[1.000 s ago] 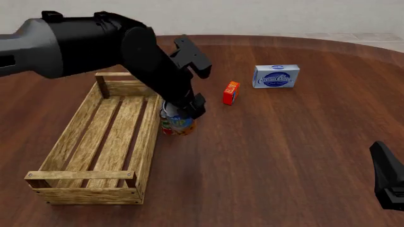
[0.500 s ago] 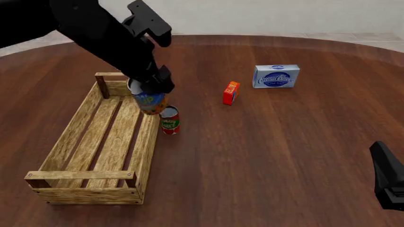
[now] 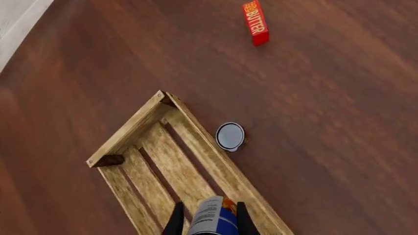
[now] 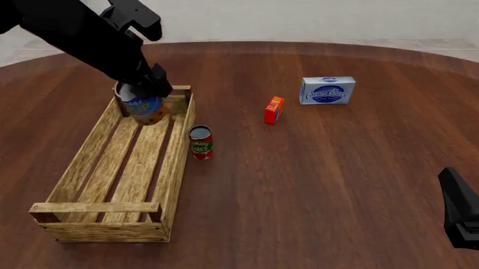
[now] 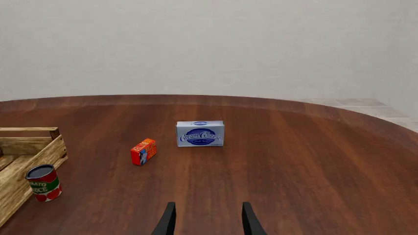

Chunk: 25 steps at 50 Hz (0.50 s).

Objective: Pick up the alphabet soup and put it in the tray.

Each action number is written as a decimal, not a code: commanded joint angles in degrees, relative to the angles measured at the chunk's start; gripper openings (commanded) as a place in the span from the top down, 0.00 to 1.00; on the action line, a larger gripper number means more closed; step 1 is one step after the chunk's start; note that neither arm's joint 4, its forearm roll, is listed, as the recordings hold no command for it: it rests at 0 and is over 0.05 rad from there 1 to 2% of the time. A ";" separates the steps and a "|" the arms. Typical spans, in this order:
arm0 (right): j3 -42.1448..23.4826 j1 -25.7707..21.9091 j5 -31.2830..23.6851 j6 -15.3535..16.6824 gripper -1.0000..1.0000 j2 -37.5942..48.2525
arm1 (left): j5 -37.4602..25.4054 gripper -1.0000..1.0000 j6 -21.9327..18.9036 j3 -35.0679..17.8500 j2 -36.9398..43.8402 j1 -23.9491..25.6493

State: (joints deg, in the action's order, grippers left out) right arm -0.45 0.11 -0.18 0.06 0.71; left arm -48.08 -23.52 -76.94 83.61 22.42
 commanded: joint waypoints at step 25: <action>0.02 -0.09 -0.02 -0.05 0.00 -0.14 | 6.18 1.00 0.67 4.43 5.16 -8.31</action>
State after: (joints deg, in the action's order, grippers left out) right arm -0.45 0.11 -0.18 0.05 0.71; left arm -44.32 -22.53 -73.87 86.56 15.84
